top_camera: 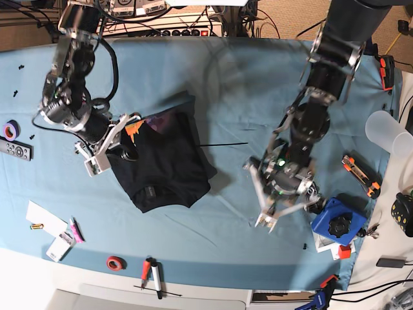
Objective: Layout the t-shirt on the table in an organized manner, then fold the t-shirt properly
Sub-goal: 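Release the shirt and lift both grippers away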
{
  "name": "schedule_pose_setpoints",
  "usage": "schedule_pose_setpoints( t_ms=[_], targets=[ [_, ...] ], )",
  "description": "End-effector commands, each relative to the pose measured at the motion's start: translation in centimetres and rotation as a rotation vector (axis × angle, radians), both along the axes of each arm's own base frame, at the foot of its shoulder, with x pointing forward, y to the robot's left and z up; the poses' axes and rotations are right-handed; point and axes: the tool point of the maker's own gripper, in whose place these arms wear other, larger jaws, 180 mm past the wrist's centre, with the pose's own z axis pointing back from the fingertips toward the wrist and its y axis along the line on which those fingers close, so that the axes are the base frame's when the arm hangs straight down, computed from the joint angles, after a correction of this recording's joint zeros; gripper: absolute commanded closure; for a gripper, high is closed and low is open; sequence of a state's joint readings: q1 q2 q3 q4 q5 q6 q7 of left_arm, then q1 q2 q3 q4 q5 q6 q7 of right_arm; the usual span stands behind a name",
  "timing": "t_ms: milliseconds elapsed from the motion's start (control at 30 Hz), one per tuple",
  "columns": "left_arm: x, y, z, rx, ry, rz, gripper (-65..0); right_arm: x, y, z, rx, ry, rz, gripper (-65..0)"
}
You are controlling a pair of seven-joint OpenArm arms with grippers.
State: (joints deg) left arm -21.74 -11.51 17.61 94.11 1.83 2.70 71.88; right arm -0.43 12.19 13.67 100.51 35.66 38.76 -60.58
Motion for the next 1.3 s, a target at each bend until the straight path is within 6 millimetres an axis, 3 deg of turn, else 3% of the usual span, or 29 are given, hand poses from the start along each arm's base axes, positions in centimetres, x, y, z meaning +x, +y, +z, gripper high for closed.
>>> schedule_pose_setpoints(
  t_ms=[0, 133, 300, 400, 600, 733, 833, 1000, 1267],
  targets=[
    [0.8, 0.8, 1.6, 0.004, -0.054, 0.007, 0.0, 1.2, -0.3, 0.9, 0.020, -0.036, -0.006, 0.0],
    [-1.4, 3.4, 0.3, 0.027, -0.025, 0.037, 0.0, 2.6, -0.1, -1.8, 0.092, 0.051, -0.039, 0.0],
    [-5.1, 4.1, -0.6, 0.021, -0.026, 0.024, 0.0, 2.4, -0.1, -4.1, 0.104, 0.166, -0.036, 0.0],
    [-7.4, 4.8, -1.0, 0.001, -0.024, 0.039, 0.0, 2.3, -0.4, -2.9, 0.103, 0.152, -0.034, 0.0],
    [-11.3, 8.9, -1.2, -0.038, -0.017, 0.175, 0.0, 1.7, -2.1, 2.5, 0.111, 0.052, -0.048, 0.0],
    [-13.7, 10.0, -1.4, -0.122, 0.006, 0.201, 0.0, 0.9, -3.8, 5.5, 0.137, -0.030, -0.087, 0.0],
    [-15.8, 10.5, -2.1, -0.152, 0.046, 0.220, 0.0, -0.7, -4.9, 5.4, 0.159, -0.032, -0.123, 0.0],
    [-19.9, 11.2, -3.4, -0.137, 0.123, 0.245, 0.0, -4.9, -4.8, 3.6, 0.197, 0.025, -0.125, 0.0],
    [-26.8, 10.7, -4.9, -0.114, 0.270, 0.236, 0.0, -13.0, -4.7, 2.1, -0.003, 0.163, -0.054, 0.0]
  ],
)
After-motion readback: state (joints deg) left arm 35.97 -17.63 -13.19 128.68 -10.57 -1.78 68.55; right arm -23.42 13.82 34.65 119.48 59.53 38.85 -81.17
